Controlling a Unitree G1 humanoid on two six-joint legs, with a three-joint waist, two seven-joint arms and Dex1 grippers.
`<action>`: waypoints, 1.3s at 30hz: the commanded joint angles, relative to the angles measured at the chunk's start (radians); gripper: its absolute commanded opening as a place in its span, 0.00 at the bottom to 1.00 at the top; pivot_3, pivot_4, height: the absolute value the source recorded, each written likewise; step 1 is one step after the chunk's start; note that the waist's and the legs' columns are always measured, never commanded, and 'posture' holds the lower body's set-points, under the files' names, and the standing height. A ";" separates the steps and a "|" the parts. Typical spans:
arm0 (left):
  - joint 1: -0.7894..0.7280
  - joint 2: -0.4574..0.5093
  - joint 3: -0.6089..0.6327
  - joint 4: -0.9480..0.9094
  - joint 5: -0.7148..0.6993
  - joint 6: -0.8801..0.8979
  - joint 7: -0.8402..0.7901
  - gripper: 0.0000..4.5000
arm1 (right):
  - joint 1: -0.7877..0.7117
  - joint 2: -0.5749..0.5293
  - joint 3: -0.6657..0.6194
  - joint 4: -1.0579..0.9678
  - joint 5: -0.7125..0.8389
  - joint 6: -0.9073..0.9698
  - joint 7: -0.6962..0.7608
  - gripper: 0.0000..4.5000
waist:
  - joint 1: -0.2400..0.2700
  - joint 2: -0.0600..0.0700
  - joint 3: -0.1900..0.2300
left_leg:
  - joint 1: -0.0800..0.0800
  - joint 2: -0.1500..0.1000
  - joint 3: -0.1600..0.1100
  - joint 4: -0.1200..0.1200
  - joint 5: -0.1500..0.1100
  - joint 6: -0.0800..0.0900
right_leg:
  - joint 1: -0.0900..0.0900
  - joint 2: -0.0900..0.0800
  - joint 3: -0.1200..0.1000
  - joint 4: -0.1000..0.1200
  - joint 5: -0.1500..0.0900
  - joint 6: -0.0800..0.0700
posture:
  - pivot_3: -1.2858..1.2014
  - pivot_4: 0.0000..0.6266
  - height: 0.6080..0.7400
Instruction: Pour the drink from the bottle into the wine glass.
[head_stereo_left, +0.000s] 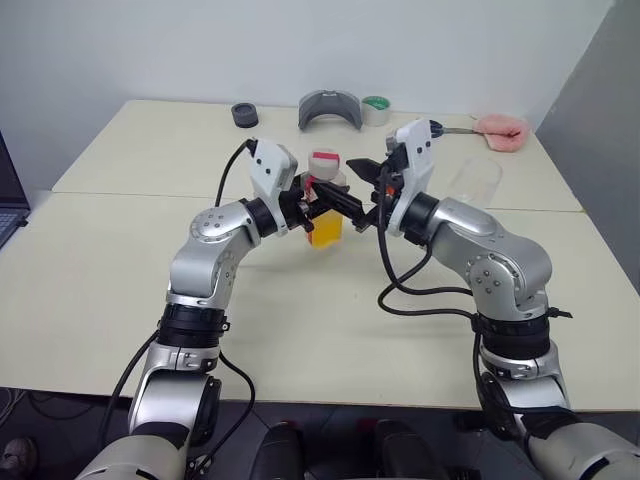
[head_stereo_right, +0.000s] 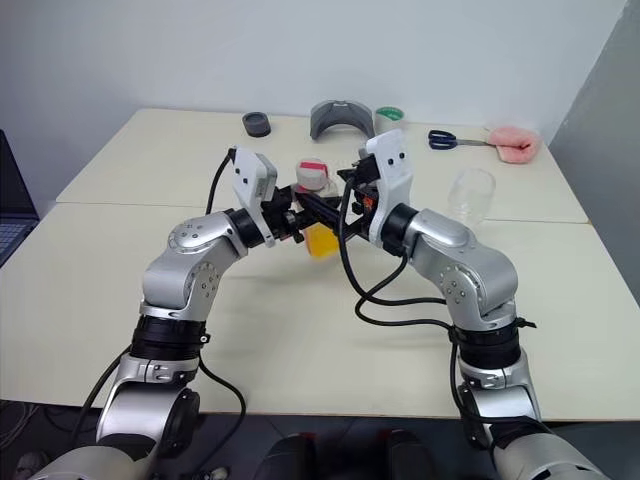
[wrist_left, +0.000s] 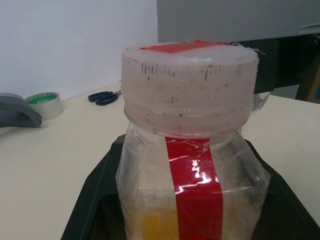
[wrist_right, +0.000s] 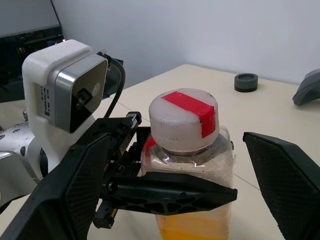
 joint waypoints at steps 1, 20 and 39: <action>-0.033 -0.007 -0.001 -0.050 -0.019 -0.010 -0.001 0.46 | -0.032 0.034 -0.030 -0.005 0.003 -0.032 -0.032 1.00 | 0.000 0.000 0.000 | 0.000 0.000 0.000 0.000 0.000 0.000 | 0.000 0.000 0.000 0.000 0.000 0.000 | 0.52 0.24 1.00; -0.033 -0.027 -0.006 -0.066 -0.016 0.009 0.017 0.46 | -0.036 0.090 0.013 0.043 -0.049 -0.113 -0.051 0.73 | 0.000 0.000 0.000 | -0.001 0.000 0.000 0.000 0.000 0.000 | -0.001 0.000 0.000 0.000 0.000 0.000 | 0.52 0.24 1.00; 0.003 0.066 -0.009 -0.284 -0.194 0.237 -0.120 0.46 | -0.133 -0.060 0.000 0.136 0.060 -0.143 0.310 0.39 | -0.004 0.002 0.002 | -0.013 0.000 0.001 0.001 0.000 0.000 | -0.015 0.000 0.001 0.004 0.000 0.000 | 0.52 0.24 1.00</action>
